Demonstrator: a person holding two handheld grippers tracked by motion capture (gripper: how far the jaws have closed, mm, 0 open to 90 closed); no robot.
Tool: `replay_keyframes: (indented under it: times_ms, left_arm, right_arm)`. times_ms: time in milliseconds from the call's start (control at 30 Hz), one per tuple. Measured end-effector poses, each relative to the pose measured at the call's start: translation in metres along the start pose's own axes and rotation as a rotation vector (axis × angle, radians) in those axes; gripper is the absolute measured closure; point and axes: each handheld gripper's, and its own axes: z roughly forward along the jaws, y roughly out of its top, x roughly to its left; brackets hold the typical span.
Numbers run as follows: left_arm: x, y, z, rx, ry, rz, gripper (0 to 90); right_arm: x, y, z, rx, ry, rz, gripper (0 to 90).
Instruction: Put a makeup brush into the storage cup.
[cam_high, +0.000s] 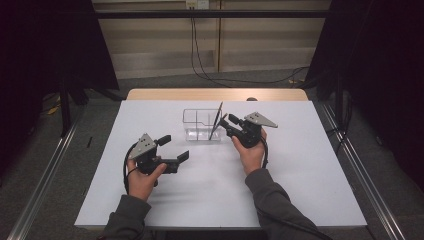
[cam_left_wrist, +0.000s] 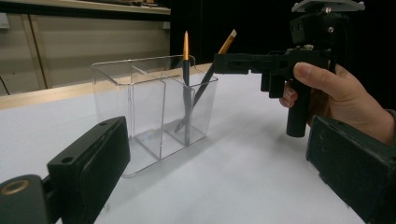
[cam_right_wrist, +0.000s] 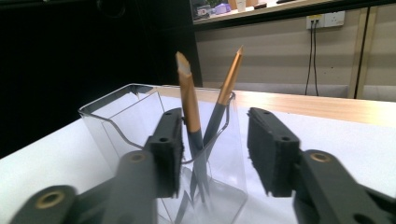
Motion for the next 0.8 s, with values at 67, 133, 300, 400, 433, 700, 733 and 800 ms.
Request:
replay_keyframes:
  times_ms: [67,133,300,400,433,700,733,800]
  left_arm:
    - [0.000,0.000,0.001,-0.003,0.001,-0.003,6.0]
    - [0.000,0.000,0.002,-0.011,-0.016,-0.004,6.0]
    - [0.000,-0.001,0.002,-0.004,-0.006,-0.010,6.0]
    - [0.000,-0.002,0.001,-0.004,-0.017,-0.003,6.0]
    - [-0.001,-0.003,0.001,0.000,0.001,-0.011,6.0]
    - [0.001,-0.002,-0.003,-0.004,0.007,-0.005,6.0]
    - [0.000,-0.002,-0.003,-0.004,0.014,-0.007,6.0]
    - [0.000,-0.002,-0.003,0.000,0.012,-0.005,6.0]
  right_arm:
    - [-0.001,0.001,-0.001,-0.001,-0.003,0.006,48.4]
    - [-0.001,0.001,-0.002,0.004,-0.017,-0.007,44.7]
    - [-0.005,0.001,-0.005,0.009,-0.023,0.006,36.6]
    - [-0.007,0.001,-0.007,0.013,-0.016,0.006,33.5]
    - [-0.007,0.002,-0.008,0.013,-0.018,0.001,33.2]
    - [-0.010,0.005,-0.017,0.019,-0.007,-0.017,30.5]
    - [-0.010,0.006,-0.018,0.020,-0.011,-0.019,30.5]
    - [-0.011,0.006,-0.020,0.026,-0.005,-0.025,29.6]
